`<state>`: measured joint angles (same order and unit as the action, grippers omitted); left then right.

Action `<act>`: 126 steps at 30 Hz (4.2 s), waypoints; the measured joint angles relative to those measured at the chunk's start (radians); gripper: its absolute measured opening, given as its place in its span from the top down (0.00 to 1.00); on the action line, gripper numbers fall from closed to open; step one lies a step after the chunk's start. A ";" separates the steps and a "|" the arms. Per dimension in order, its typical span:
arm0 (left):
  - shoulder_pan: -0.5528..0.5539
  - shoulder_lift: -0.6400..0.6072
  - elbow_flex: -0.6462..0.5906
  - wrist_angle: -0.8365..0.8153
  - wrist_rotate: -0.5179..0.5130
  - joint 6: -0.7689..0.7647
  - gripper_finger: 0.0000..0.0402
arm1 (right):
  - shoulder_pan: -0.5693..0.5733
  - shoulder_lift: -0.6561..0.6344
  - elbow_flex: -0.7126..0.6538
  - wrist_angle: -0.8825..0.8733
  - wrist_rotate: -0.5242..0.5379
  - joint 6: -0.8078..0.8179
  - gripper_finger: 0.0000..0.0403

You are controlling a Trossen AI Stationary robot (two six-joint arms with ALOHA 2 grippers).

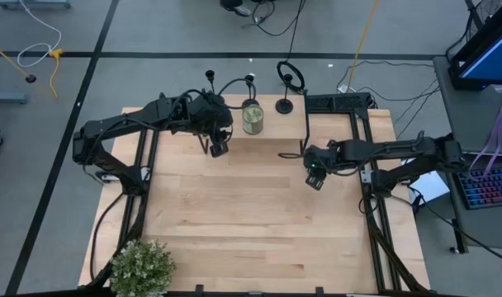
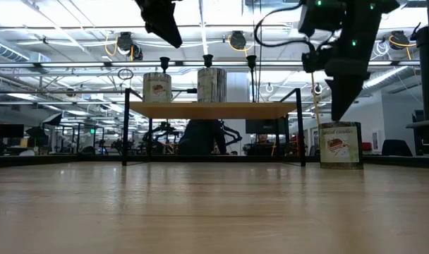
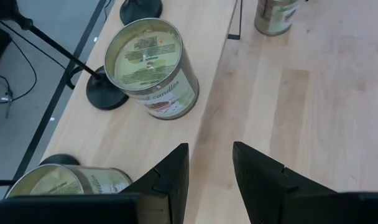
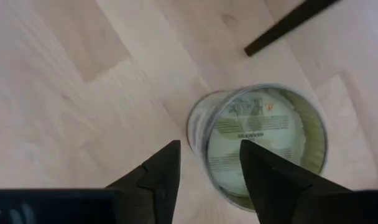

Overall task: Pick & Place candle stick holders
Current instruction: Put the green scented candle on the shelf, then return to Home Position

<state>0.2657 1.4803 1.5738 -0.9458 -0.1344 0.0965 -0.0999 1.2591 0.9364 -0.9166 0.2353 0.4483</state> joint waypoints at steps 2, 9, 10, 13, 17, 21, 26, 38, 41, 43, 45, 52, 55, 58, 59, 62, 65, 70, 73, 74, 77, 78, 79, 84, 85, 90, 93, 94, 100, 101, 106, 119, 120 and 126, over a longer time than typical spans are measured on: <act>0.000 0.000 0.000 0.002 0.000 0.000 0.67 | -0.012 0.000 -0.024 0.031 -0.001 -0.014 0.62; 0.000 0.000 0.000 0.006 0.004 0.003 0.67 | -0.024 0.000 -0.060 0.080 -0.002 -0.042 0.66; 0.000 0.000 0.000 0.006 0.004 0.003 0.67 | -0.024 0.000 -0.061 0.080 -0.001 -0.045 0.67; 0.000 0.000 0.000 0.006 0.004 0.003 0.67 | -0.025 0.000 -0.063 0.081 0.000 -0.045 0.74; 0.000 0.000 0.000 -0.001 0.005 0.003 0.67 | -0.024 0.000 -0.064 0.083 -0.003 -0.059 0.90; 0.000 0.000 0.000 -0.002 0.005 0.002 0.67 | -0.025 -0.001 -0.064 0.080 -0.005 -0.101 0.98; 0.000 0.000 0.000 -0.002 0.005 0.002 0.67 | -0.025 -0.019 -0.064 0.087 -0.105 -0.095 0.99; 0.000 0.000 0.000 -0.001 0.007 -0.001 0.67 | -0.002 -0.148 -0.064 0.357 -0.343 -0.153 1.00; 0.000 0.000 0.000 0.000 0.007 -0.001 0.67 | 0.022 -0.153 -0.064 0.517 -0.458 -0.229 1.00; 0.000 0.000 0.000 0.001 0.007 -0.001 0.67 | 0.040 -0.153 -0.064 0.657 -0.501 -0.284 1.00; 0.000 0.000 0.000 0.001 0.007 -0.001 0.67 | 0.054 -0.153 -0.062 0.766 -0.510 -0.363 1.00; 0.000 0.000 0.000 0.019 0.007 -0.001 0.67 | -0.005 -0.131 0.103 0.653 -0.312 -0.648 1.00; 0.000 0.000 0.000 0.022 0.007 -0.001 0.67 | -0.062 -0.098 0.238 0.516 -0.165 -0.727 1.00; 0.000 0.000 0.000 0.023 0.007 0.002 0.67 | -0.141 -0.041 0.354 0.397 -0.113 -0.756 1.00; 0.000 0.000 0.000 0.023 0.007 0.002 0.67 | -0.170 -0.022 0.383 0.366 -0.119 -0.751 1.00; 0.000 0.000 0.000 0.023 0.006 -0.002 0.67 | -0.239 0.025 0.430 0.302 -0.134 -0.726 1.00; 0.000 0.000 0.000 0.022 0.006 0.002 0.67 | -0.287 0.063 0.436 0.263 -0.148 -0.725 1.00; 0.000 0.000 0.000 0.022 0.006 0.003 0.67 | -0.332 0.097 0.436 0.219 -0.241 -0.664 1.00; 0.000 0.000 0.000 0.022 0.006 0.003 0.67 | -0.339 0.102 0.436 0.206 -0.248 -0.661 1.00; 0.000 0.000 0.000 0.022 0.006 0.003 0.67 | -0.344 0.102 0.436 0.203 -0.249 -0.661 1.00; 0.000 0.000 0.000 0.022 0.006 0.003 0.67 | -0.357 0.101 0.436 0.200 -0.302 -0.646 1.00; 0.000 0.000 0.000 0.022 0.006 0.002 0.67 | -0.363 0.101 0.436 0.200 -0.318 -0.637 1.00; 0.000 0.000 0.000 0.022 0.006 0.001 0.67 | -0.367 0.101 0.436 0.200 -0.326 -0.623 1.00; 0.000 0.000 0.000 0.021 0.006 0.000 0.67 | -0.392 0.100 0.420 0.213 -0.342 -0.603 0.97; 0.000 0.000 0.000 0.021 0.006 0.000 0.67 | -0.395 0.100 0.415 0.218 -0.338 -0.608 0.97; 0.000 0.000 0.000 0.021 0.006 0.000 0.67 | -0.416 0.101 0.412 0.235 -0.341 -0.613 0.95; 0.000 0.000 0.000 0.018 0.006 0.002 0.67 | -0.418 0.100 0.412 0.259 -0.341 -0.610 0.93; 0.000 0.000 0.000 0.015 0.006 0.003 0.67 | -0.418 0.101 0.412 0.266 -0.342 -0.610 0.93; 0.000 0.000 0.000 0.012 0.006 0.003 0.67 | -0.418 0.100 0.412 0.298 -0.344 -0.610 0.86; 0.000 0.000 0.000 0.011 0.006 0.003 0.67 | -0.418 0.100 0.412 0.309 -0.342 -0.610 0.85; 0.000 -0.014 0.000 -0.039 0.002 0.000 0.67 | -0.416 0.056 0.411 0.356 -0.341 -0.617 0.80; 0.000 -0.444 -0.214 0.044 -0.031 0.028 0.67 | -0.317 -0.287 0.204 0.400 -0.345 -0.623 0.80; 0.000 -0.498 -0.273 0.080 -0.027 0.019 0.67 | -0.306 -0.329 0.149 0.450 -0.345 -0.614 0.81; -0.001 -0.798 -0.635 0.316 0.008 -0.026 0.67 | -0.266 -0.571 -0.186 0.732 -0.345 -0.587 0.81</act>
<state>0.2649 0.6825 0.9387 -0.6300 -0.1261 0.0701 -0.3657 0.6885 0.7508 -0.1845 -0.1101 -0.1391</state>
